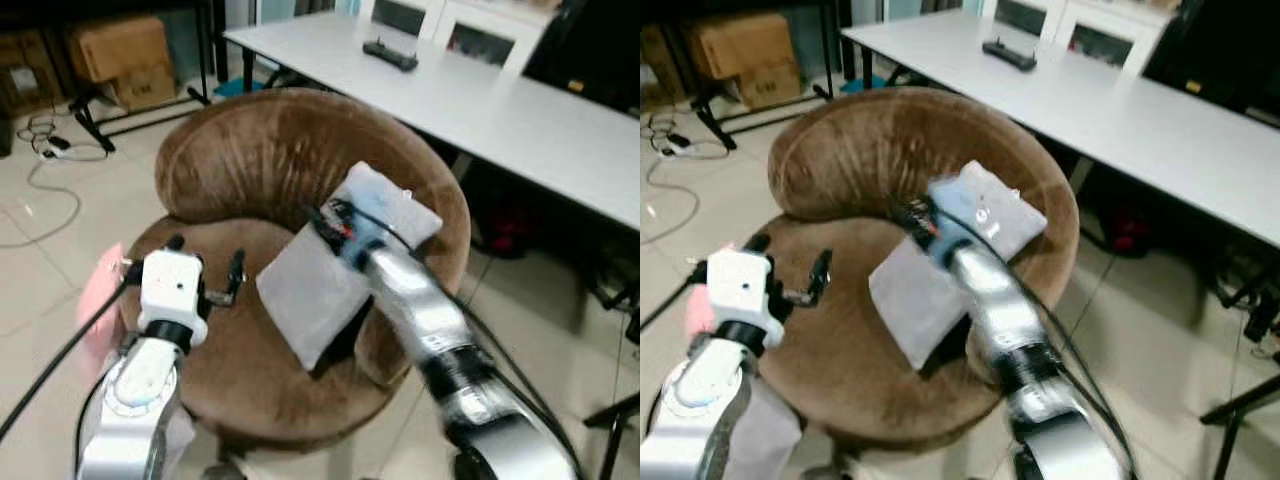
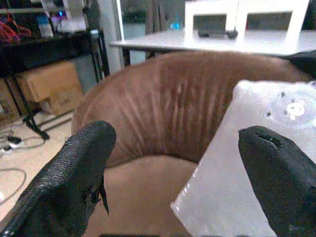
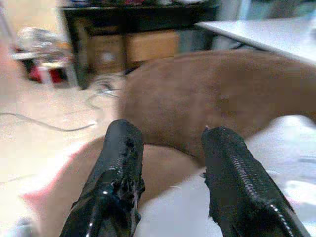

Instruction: Move the pillow to the sofa from floor

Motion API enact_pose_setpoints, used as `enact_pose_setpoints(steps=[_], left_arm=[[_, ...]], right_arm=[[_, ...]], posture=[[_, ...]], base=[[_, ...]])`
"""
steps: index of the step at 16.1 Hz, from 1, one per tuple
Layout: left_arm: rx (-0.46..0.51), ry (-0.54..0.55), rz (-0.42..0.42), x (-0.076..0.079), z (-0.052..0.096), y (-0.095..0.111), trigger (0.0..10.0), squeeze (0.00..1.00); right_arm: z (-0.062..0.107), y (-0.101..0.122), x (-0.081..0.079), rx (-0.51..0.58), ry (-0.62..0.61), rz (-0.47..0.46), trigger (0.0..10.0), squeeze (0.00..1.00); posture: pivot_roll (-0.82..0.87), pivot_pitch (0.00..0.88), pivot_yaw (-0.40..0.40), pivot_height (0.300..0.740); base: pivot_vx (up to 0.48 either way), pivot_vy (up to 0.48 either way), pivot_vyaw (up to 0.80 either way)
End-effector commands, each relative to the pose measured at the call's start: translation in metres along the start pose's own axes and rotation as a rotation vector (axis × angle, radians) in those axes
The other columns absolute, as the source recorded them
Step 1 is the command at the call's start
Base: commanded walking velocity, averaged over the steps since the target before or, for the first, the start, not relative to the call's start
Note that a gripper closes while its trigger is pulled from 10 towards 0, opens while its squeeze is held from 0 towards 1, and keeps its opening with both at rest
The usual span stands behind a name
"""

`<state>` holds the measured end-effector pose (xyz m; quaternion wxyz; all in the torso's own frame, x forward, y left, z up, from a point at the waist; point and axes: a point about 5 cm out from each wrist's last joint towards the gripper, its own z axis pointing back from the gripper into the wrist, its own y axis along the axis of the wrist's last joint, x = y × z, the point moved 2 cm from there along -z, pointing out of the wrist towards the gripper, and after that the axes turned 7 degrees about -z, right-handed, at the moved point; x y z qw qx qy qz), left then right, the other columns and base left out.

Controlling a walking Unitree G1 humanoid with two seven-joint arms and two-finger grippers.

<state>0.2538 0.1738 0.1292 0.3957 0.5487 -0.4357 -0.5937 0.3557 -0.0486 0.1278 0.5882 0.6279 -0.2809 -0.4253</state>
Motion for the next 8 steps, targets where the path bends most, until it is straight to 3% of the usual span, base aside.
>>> enact_pose_setpoints(steps=[1, 2, 4, 8], left_arm=[[0.0, 0.029, 0.005, -0.002, -0.002, -0.002, 10.0, 0.0], [-0.002, 0.036, 0.004, -0.003, -0.003, -0.002, 10.0, 0.0], [-0.005, 0.051, 0.04, -0.007, -0.005, -0.003, 10.0, 0.0], [-0.003, 0.042, 0.026, -0.006, -0.008, -0.004, 10.0, 0.0]], right_arm=[[0.013, 0.018, 0.014, 0.059, -0.076, -0.001, 10.0, 0.0], [0.021, 0.015, 0.021, 0.049, -0.116, -0.004, 10.0, 0.0], [0.052, 0.007, 0.045, 0.046, -0.259, -0.043, 10.0, 0.0], [0.069, 0.003, 0.04, 0.005, -0.278, -0.009, 10.0, 0.0]], posture=[[0.09, 0.0, -0.094, 0.74], [0.09, 0.0, -0.094, 0.74], [0.09, 0.0, -0.092, 0.74], [0.09, 0.0, -0.088, 0.74]], base=[[0.0, 0.0, 0.0], [0.0, 0.0, 0.0], [0.0, 0.0, 0.0], [-0.066, 0.0, 0.0]])
